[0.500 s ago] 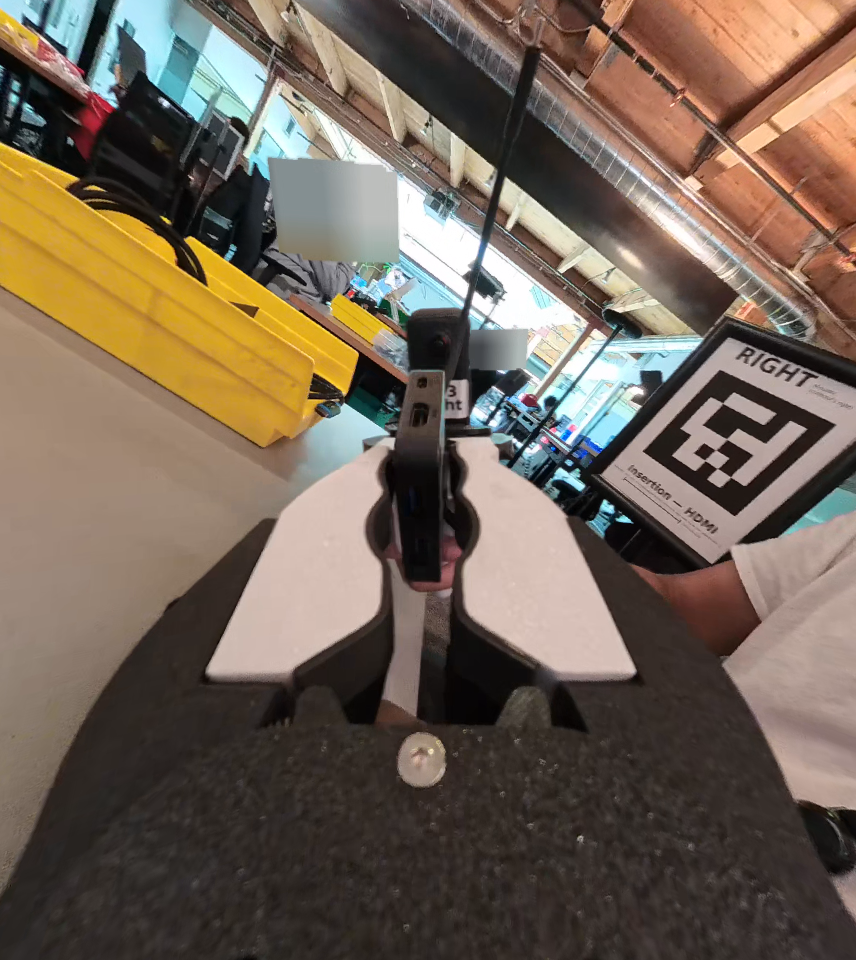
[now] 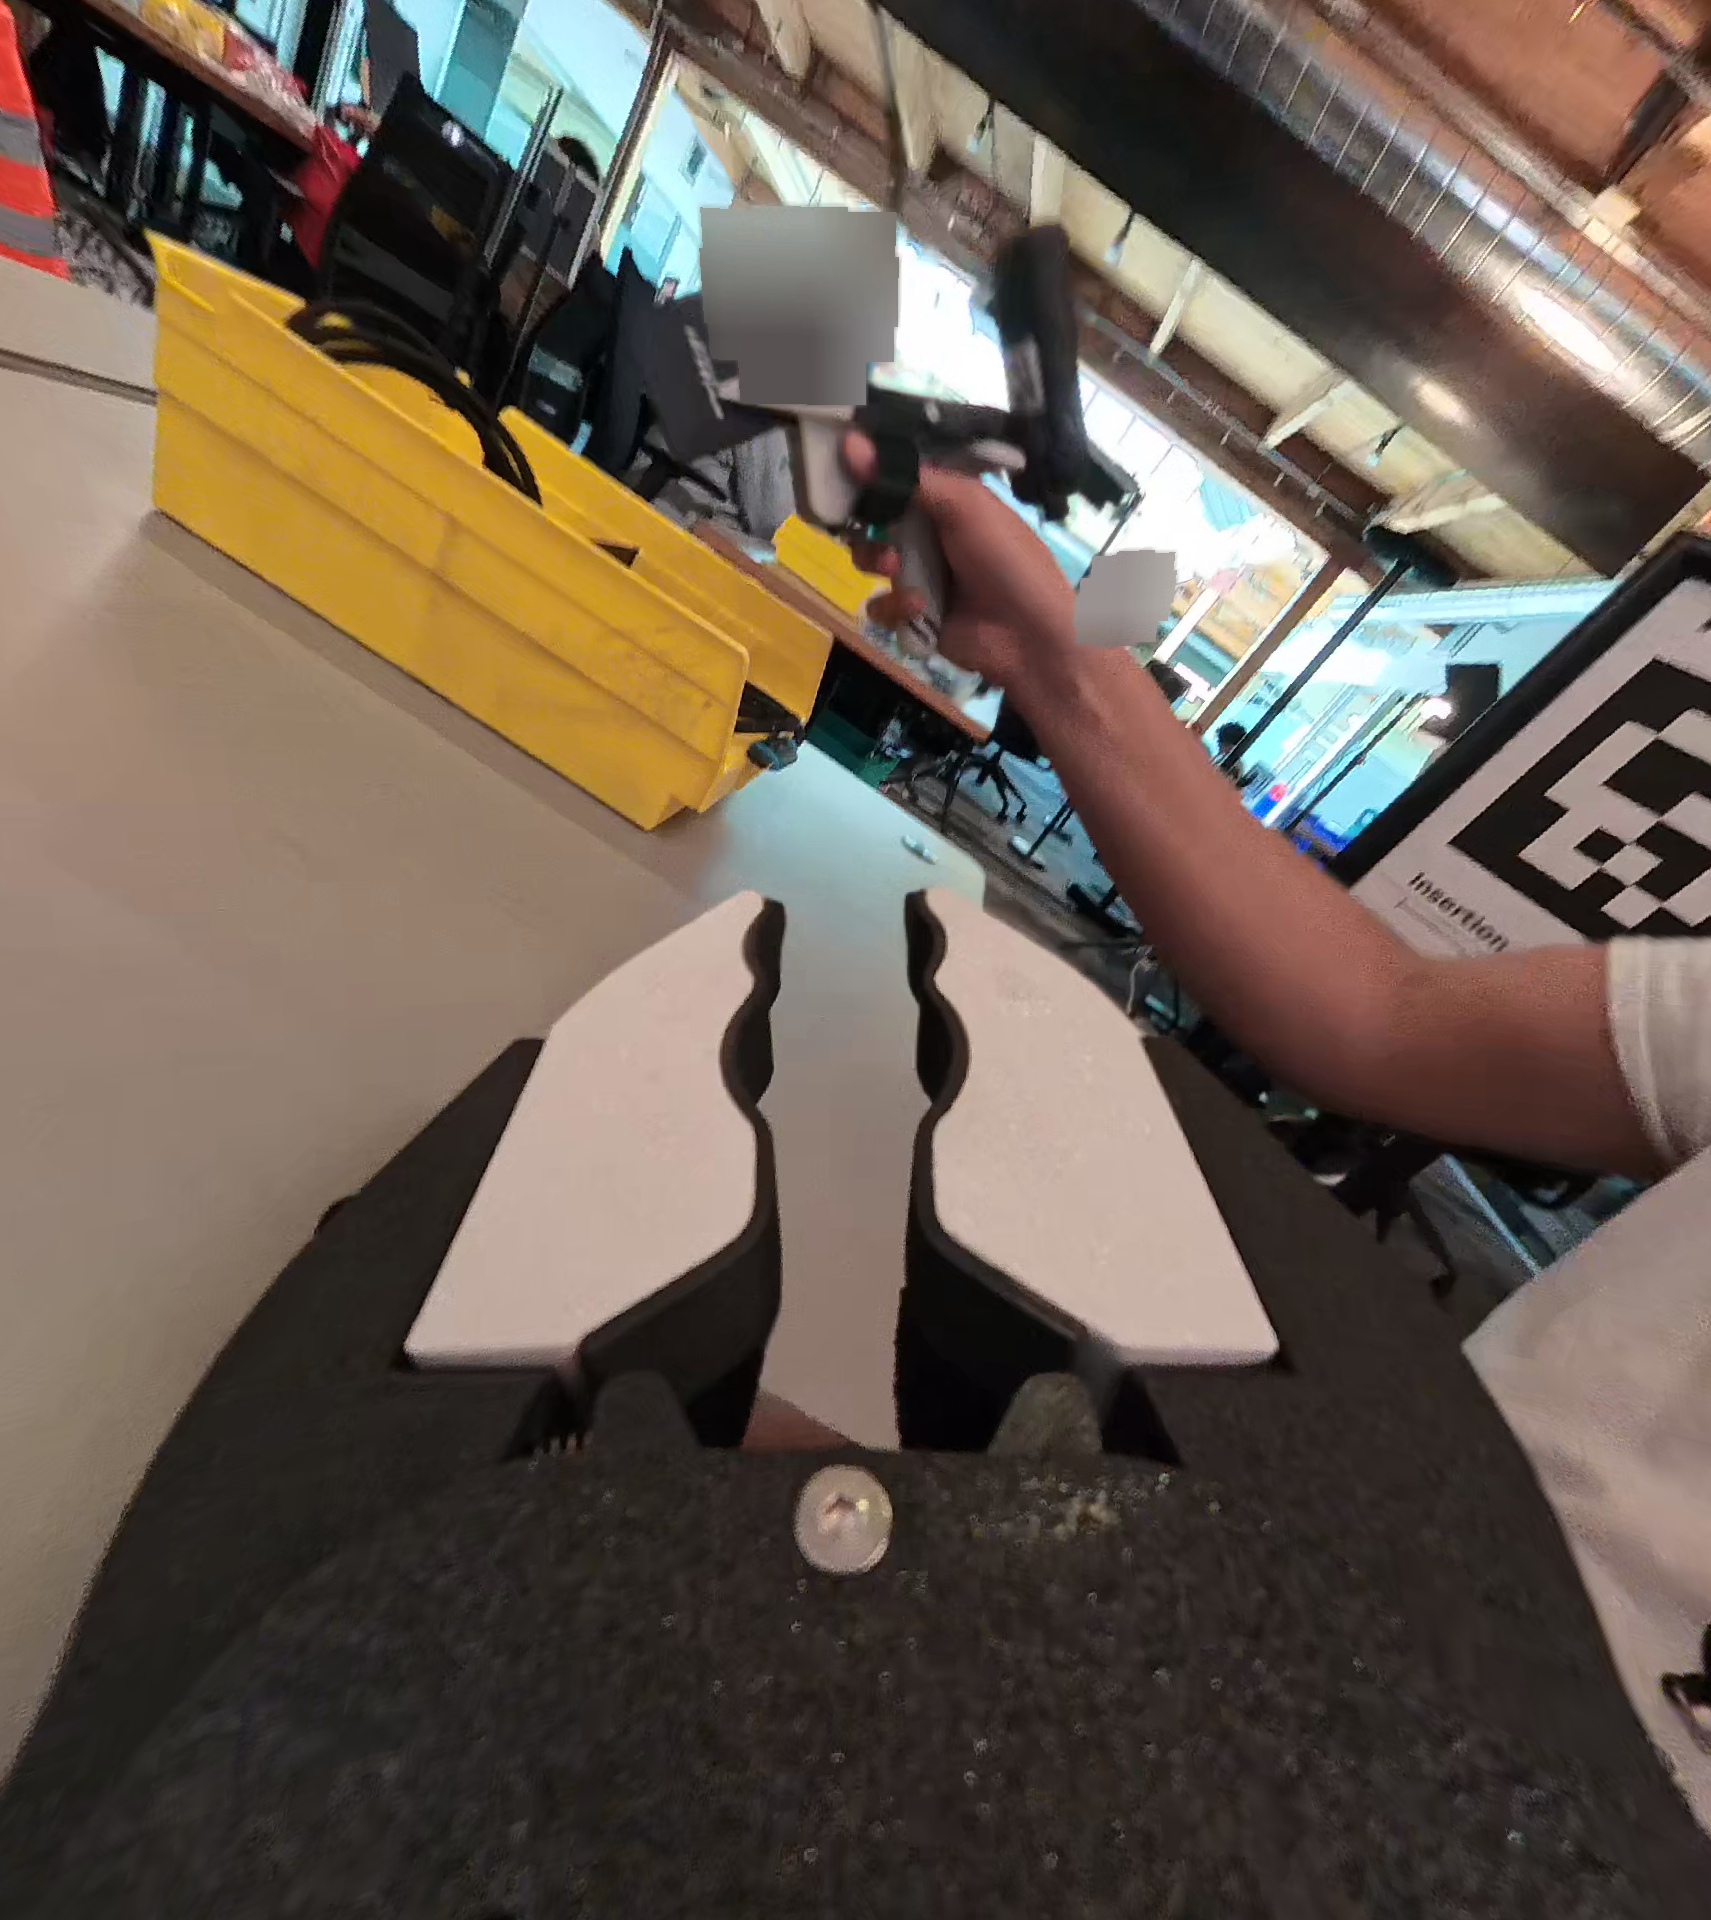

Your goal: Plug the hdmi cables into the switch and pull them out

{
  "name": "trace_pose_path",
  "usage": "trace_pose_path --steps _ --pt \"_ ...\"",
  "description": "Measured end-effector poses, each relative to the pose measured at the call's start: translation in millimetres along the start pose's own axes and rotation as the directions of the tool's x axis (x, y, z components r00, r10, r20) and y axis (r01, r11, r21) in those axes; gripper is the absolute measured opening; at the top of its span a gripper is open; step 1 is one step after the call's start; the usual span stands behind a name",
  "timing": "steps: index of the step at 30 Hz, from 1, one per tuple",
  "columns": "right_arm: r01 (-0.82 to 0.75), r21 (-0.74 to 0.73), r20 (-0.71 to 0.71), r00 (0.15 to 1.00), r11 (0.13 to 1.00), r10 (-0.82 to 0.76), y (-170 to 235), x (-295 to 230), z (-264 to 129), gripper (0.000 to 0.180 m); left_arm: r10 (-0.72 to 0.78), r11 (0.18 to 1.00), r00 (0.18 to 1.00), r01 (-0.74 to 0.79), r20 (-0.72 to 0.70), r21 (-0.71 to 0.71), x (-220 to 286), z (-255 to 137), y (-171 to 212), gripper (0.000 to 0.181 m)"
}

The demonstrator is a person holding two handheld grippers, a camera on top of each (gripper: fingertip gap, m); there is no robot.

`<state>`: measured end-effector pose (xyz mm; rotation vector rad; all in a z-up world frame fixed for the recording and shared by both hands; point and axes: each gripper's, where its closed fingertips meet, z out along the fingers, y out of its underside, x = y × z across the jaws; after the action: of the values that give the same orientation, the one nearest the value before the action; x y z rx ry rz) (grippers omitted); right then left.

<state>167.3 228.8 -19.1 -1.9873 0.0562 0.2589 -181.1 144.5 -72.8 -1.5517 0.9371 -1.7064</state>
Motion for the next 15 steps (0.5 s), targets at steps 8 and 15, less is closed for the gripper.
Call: trace_pose_path --steps 8,15 --pt "-0.240 -0.269 0.056 0.963 0.933 0.264 27 14 96 0.013 0.034 0.997 0.999 -0.035 -0.010 -0.072 0 11 17 0.022" --pt "-0.016 -0.530 -0.094 0.995 0.848 -0.040 47 46 132 0.013 0.050 0.996 0.999 -0.049 0.020 -0.077 -6 2 18 0.022"
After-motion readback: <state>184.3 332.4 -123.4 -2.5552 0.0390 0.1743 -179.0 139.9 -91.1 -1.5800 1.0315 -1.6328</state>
